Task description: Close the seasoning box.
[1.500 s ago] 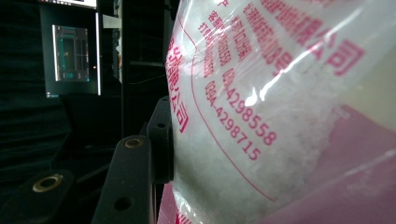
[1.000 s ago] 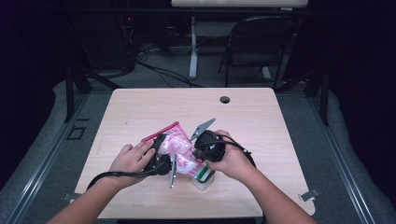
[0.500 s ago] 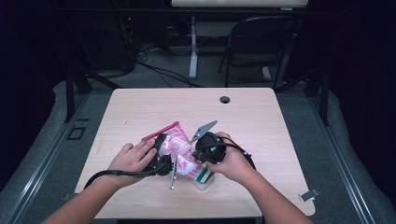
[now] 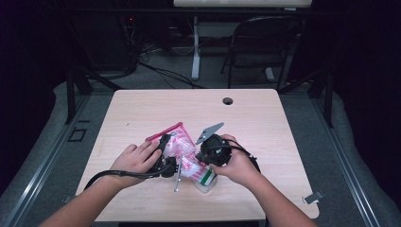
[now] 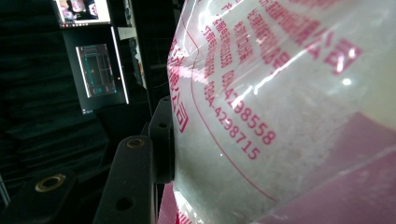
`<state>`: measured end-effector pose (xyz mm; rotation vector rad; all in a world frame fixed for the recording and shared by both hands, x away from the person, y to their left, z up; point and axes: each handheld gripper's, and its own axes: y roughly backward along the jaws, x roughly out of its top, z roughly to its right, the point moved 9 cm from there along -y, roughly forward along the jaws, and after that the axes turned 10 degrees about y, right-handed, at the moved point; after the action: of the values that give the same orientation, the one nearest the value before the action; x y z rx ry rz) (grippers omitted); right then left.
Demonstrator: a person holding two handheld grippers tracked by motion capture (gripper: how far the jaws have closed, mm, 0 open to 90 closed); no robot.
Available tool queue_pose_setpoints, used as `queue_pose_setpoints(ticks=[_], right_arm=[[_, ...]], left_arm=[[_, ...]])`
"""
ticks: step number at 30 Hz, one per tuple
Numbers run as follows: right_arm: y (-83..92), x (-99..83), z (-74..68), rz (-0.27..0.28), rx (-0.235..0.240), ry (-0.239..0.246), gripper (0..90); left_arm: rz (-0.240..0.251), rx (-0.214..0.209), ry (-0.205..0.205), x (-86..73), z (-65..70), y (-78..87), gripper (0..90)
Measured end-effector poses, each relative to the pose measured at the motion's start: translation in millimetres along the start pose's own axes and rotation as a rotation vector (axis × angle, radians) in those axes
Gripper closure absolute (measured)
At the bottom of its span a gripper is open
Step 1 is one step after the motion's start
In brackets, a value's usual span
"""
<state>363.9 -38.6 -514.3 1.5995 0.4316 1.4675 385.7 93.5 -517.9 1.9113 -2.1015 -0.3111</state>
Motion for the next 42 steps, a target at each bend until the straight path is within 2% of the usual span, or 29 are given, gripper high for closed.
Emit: queue_pose_setpoints(ticks=[3, 15, 20, 25, 32, 42], right_arm=[[1.0, -1.1, 0.7, -0.009, 0.001, 0.006, 90.0], [0.5, -0.5, 0.8, 0.013, -0.006, -0.005, 90.0], [0.4, -1.4, 0.7, 0.011, -0.004, -0.007, 90.0], [0.9, -0.8, 0.8, 0.022, -0.008, -0.009, 90.0], [1.3, -1.0, 0.4, 0.021, -0.009, -0.008, 90.0], [0.1, -0.7, -0.5, 0.021, -0.005, -0.005, 90.0]], left_arm=[[-0.002, 0.0, -0.005, 1.0, -0.5, 0.2, 59.6], [-0.009, 0.015, -0.033, 2.8, -3.7, 1.6, 60.5], [-0.013, 0.026, -0.066, 4.8, -5.4, 3.3, 60.8], [-0.014, 0.04, -0.082, 6.4, -7.7, 4.5, 61.1], [-0.01, 0.043, -0.09, 7.4, -7.7, 5.7, 61.8], [-0.028, 0.033, -0.105, 6.7, -7.8, 8.1, 62.5]])
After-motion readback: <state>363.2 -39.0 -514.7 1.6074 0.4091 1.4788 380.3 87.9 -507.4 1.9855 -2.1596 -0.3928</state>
